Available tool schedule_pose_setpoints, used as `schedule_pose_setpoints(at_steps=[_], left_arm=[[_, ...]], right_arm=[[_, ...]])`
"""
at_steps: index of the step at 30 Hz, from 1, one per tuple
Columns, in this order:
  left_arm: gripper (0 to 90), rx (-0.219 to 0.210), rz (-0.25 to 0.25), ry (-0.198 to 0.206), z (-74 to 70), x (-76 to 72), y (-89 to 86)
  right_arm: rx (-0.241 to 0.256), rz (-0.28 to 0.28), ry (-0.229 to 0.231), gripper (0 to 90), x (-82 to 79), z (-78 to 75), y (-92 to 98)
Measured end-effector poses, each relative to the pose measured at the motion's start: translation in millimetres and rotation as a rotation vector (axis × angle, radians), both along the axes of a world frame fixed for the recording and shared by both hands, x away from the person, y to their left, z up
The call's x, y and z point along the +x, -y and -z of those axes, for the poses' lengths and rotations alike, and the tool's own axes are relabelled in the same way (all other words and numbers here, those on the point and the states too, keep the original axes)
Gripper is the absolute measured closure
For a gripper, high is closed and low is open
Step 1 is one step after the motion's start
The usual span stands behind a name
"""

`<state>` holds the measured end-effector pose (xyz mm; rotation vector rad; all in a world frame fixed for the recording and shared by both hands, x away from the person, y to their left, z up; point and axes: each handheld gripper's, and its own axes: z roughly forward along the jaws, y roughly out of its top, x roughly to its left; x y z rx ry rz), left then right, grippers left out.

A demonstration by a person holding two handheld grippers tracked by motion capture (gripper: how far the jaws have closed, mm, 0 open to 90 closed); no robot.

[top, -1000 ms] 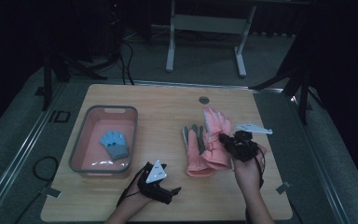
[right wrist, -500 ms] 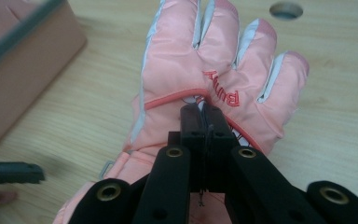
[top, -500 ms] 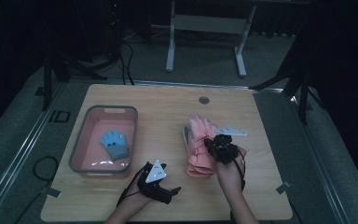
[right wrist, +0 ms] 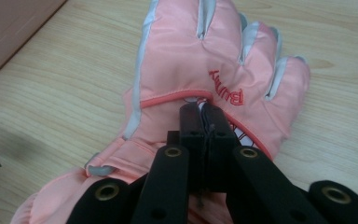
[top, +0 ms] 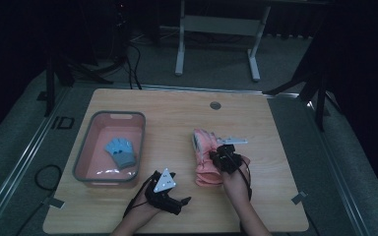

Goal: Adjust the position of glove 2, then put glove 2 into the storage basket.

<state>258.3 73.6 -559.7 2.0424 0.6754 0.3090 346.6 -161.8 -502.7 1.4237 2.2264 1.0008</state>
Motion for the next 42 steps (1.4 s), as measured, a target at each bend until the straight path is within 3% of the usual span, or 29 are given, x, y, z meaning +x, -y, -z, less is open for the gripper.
schedule_pose_setpoints(at_steps=[7, 10, 13, 18, 22, 27, 31, 34, 38, 42], left_arm=[[1.9, -0.024, -0.007, -0.020, -0.9, 1.5, -2.0], [1.9, -0.004, -0.022, -0.029, -1.4, 1.9, -2.4], [1.9, 0.001, -0.036, -0.025, -1.5, 1.9, -4.2], [1.9, 0.004, -0.045, -0.014, -2.8, 1.6, -4.0], [1.9, 0.004, -0.032, 0.003, -6.3, -1.6, -1.1], [1.9, -0.008, -0.001, 0.057, -17.3, -7.0, 4.3], [2.0, -0.032, -0.021, 0.061, -33.7, -9.7, 7.8], [2.0, -0.045, -0.036, 0.026, -47.9, -6.5, 9.4], [2.0, -0.057, -0.038, 0.012, -66.7, 2.6, 12.8], [2.1, -0.049, -0.046, 0.018, -77.8, 12.6, 17.8]], right_arm=[[0.001, -0.017, 0.016, 83.3, -1.8, -2.8, 3.4], [0.017, -0.045, 0.020, 70.6, -1.2, -6.3, 6.2], [0.033, -0.038, 0.019, 56.4, -0.4, -9.6, 12.1], [0.091, -0.047, 0.023, 45.3, -3.1, -17.8, 23.6], [0.104, -0.058, 0.095, 29.6, -10.5, -31.3, 33.3], [0.102, -0.111, 0.170, 14.7, -17.6, -46.9, 48.8], [0.047, -0.161, 0.219, 14.0, -19.3, -51.7, 61.2], [0.003, -0.159, 0.250, 14.4, -20.2, -50.2, 69.1], [0.042, -0.154, 0.223, 14.4, -19.1, -48.2, 81.1], [0.042, -0.141, 0.201, 13.1, -17.2, -46.9, 85.9]])
